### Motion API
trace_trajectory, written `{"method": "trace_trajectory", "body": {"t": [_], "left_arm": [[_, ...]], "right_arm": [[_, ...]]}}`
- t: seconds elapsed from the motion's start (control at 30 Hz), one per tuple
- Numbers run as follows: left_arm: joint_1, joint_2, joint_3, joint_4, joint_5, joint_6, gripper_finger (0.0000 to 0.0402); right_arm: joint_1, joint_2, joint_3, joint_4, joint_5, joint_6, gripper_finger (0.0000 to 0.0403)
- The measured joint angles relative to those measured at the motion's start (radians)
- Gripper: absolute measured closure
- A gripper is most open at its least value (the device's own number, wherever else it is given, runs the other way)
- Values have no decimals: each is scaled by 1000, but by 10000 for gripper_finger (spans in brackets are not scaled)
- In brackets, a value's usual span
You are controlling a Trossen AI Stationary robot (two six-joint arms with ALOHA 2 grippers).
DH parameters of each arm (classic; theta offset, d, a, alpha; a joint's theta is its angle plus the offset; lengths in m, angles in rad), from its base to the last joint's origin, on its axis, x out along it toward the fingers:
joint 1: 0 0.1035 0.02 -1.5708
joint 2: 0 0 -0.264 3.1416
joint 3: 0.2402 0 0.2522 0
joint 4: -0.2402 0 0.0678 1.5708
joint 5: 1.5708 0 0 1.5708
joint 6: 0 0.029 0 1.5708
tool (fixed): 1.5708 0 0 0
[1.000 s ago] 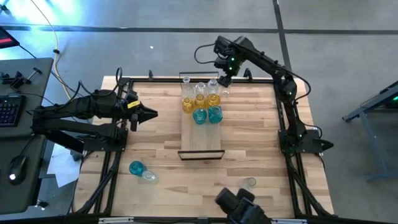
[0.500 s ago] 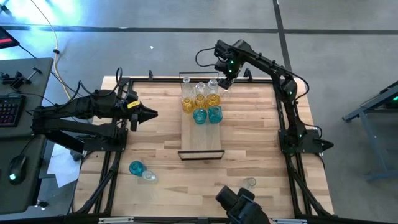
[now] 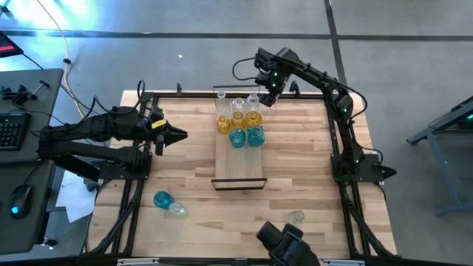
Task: Sort vases onto shelf
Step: Put the top transparent flower vase on the shelf
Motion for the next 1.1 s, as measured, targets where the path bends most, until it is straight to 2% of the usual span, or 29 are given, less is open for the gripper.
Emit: {"method": "trace_trajectory", "body": {"t": [0.23, 0.67, 1.1], "left_arm": [[0, 0, 0, 0, 0, 0, 330], [0, 0, 0, 0, 1, -9, 330], [0, 0, 0, 0, 1, -1, 330]], "right_arm": [[0, 0, 0, 0, 0, -10, 206], [0, 0, 1, -11, 0, -27, 392], [16, 0, 1, -111, 60, -15, 400]]}}
